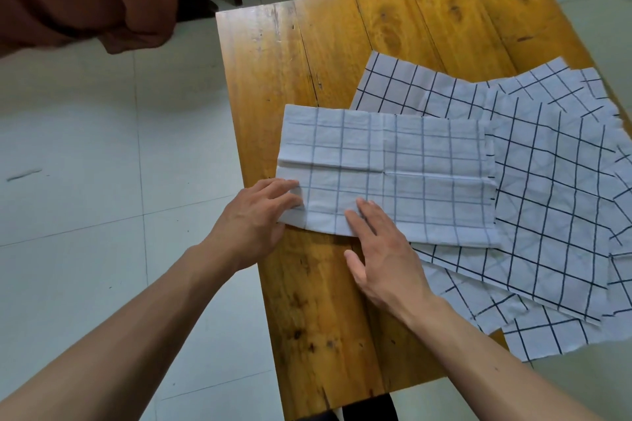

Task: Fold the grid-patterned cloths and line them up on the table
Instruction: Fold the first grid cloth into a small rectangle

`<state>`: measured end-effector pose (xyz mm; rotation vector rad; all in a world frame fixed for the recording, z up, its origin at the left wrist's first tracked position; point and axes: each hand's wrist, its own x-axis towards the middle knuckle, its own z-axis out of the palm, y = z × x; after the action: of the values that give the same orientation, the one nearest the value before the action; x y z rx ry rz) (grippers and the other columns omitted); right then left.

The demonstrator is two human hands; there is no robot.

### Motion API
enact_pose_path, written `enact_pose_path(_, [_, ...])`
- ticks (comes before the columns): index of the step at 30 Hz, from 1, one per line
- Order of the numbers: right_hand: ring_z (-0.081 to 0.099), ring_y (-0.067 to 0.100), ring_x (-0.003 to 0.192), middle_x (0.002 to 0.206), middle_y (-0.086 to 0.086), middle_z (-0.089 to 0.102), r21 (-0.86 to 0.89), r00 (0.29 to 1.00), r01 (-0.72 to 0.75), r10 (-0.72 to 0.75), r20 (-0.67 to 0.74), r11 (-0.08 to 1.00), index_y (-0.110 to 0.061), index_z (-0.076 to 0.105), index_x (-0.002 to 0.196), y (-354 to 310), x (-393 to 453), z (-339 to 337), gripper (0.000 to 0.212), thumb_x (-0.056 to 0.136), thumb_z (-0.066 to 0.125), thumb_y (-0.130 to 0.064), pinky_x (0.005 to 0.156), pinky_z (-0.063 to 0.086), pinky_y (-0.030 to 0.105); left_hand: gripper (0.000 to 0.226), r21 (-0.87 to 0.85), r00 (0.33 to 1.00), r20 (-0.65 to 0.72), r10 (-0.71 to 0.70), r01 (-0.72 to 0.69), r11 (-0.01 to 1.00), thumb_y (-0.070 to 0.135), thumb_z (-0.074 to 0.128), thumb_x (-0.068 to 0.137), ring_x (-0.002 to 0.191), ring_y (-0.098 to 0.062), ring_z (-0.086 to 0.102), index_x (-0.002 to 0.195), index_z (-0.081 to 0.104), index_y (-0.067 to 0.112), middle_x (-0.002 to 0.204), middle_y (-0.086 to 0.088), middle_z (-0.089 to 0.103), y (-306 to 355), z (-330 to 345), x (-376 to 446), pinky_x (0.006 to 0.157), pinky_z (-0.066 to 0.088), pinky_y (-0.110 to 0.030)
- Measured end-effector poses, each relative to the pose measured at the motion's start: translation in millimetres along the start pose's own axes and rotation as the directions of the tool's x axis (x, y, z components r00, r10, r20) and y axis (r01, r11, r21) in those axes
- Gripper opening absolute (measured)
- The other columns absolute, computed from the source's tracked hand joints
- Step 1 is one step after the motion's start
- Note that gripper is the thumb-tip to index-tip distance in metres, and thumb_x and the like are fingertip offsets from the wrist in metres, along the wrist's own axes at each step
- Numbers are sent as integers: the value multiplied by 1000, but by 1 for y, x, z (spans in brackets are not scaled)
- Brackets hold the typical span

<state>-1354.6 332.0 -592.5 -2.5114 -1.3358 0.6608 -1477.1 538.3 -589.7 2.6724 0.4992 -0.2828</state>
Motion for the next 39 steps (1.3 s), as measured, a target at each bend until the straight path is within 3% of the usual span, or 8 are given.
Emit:
enact_pose_path(5, [8, 15, 151, 164, -1, 13, 37, 1000, -14, 13, 8, 999, -21, 27, 154, 1, 0, 0, 63, 97, 52, -35, 122, 9, 30, 52, 107, 994, -19, 110, -108, 988, 13, 79, 74, 130, -28, 49, 121, 60, 23, 139, -2, 55, -2, 3, -1, 97, 47, -42])
enact_pose_path(10, [0, 10, 151, 165, -5, 6, 35, 1000, -22, 22, 10, 999, -25, 21, 155, 2, 0, 1, 62, 100, 45, -39, 115, -5, 19, 41, 95, 984, -72, 165, -158, 983, 51, 65, 84, 129, -22, 47, 115, 59, 25, 137, 1, 55, 14, 17, -3, 104, 43, -41])
enact_pose_path(13, [-1, 9, 151, 165, -6, 5, 54, 999, -35, 34, 14, 998, -25, 21, 155, 1, 0, 1, 60, 101, 41, -42, 116, -6, 20, 39, 73, 981, -166, 97, -86, 994, 53, 51, 91, 124, -22, 48, 114, 59, 22, 133, -1, 56, 37, 33, 0, 100, 42, -39])
enact_pose_path(18, [10, 13, 150, 163, -3, 17, 61, 999, -43, 43, 8, 997, -23, 30, 152, 2, 2, 0, 55, 102, 40, -43, 120, 8, 26, 29, 64, 970, -244, -17, 34, 997, 37, 56, 94, 130, -27, 43, 120, 55, 22, 142, -5, 48, 39, 43, 8, 101, 41, -42])
enact_pose_path(22, [23, 16, 147, 158, -1, 30, 61, 997, -68, 70, -23, 996, -21, 39, 147, -1, 5, -2, 51, 100, 45, -41, 119, 27, 36, 29, 71, 980, -199, 15, -1, 997, 33, 62, 93, 131, -29, 43, 121, 57, 23, 143, -5, 49, 26, 38, 4, 104, 41, -44])
enact_pose_path(29, [21, 16, 147, 159, -2, 28, 44, 997, -73, 73, -4, 996, -22, 37, 148, -1, 4, -4, 53, 100, 46, -42, 118, 23, 34, 29, -79, 994, -60, 93, -98, 992, 22, 71, 89, 135, -24, 45, 117, 63, 25, 142, 3, 53, -6, 12, -4, 106, 42, -40])
enact_pose_path(39, [15, 12, 149, 161, -6, 21, 47, 998, -57, 56, 29, 997, -25, 32, 151, 3, 3, -6, 56, 100, 43, -44, 119, 15, 30, 30, -169, 998, 37, 45, -38, 985, 14, 74, 86, 139, -17, 34, 109, 63, 30, 147, 9, 45, -12, -5, 6, 107, 44, -38])
